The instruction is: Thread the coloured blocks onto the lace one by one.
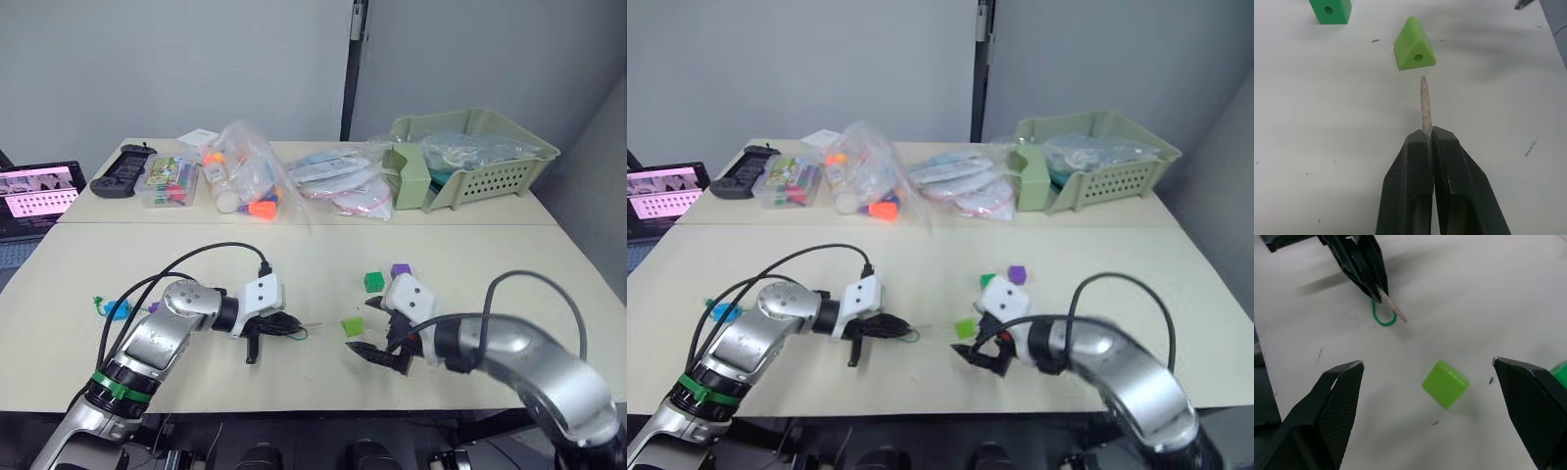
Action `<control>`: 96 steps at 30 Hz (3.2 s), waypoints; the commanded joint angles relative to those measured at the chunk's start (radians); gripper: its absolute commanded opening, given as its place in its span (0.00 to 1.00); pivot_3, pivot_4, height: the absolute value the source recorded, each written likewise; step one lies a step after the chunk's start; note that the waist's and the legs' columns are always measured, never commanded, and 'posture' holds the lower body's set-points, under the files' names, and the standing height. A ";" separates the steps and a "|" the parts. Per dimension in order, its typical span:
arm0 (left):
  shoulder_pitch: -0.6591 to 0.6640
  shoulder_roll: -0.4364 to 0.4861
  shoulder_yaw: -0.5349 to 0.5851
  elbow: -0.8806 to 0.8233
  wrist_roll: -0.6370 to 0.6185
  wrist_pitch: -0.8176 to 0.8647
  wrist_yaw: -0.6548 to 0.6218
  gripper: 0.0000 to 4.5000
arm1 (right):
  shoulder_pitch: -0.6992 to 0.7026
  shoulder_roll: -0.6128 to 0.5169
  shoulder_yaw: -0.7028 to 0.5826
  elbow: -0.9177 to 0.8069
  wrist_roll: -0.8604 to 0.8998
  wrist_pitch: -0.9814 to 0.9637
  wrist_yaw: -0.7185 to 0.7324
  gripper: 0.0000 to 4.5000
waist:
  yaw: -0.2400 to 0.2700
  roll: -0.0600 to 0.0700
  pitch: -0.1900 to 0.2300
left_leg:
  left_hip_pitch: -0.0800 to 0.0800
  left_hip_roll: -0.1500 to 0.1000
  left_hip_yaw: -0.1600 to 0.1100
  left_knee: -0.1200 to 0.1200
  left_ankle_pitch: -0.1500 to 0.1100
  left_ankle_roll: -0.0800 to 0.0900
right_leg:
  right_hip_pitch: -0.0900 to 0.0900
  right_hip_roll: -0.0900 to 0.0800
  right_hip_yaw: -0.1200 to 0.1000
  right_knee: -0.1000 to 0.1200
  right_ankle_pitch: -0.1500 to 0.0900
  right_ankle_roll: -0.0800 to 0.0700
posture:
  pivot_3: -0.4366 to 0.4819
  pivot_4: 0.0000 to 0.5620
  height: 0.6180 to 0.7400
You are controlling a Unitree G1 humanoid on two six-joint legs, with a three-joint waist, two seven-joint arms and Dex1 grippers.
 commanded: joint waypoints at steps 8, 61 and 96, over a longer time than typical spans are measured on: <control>0.020 0.014 0.009 -0.067 -0.015 0.003 -0.006 0.00 | -0.211 0.027 0.210 0.559 -0.244 -0.577 0.328 0.99 | 0.007 0.000 0.000 | -0.001 -0.001 0.002 0.000 0.000 0.000 | -0.002 -0.002 0.001 0.002 0.000 0.000 | 0.48 0.27 1.00; -0.149 -0.088 -0.209 -0.095 0.106 0.219 0.103 0.00 | -0.128 0.116 0.224 0.431 -0.333 -0.316 0.337 0.29 | 0.025 0.000 0.000 | 0.003 -0.002 -0.003 0.002 0.000 0.000 | 0.000 -0.002 0.001 0.008 0.000 0.000 | 0.48 0.27 1.00; -0.058 -0.082 -0.076 0.021 0.024 -0.026 -0.004 0.51 | -0.099 0.118 0.228 0.334 -0.326 -0.202 0.283 0.29 | 0.025 0.000 0.000 | 0.013 -0.002 -0.005 -0.003 0.000 0.000 | 0.015 -0.002 0.000 -0.004 0.000 0.000 | 0.48 0.27 1.00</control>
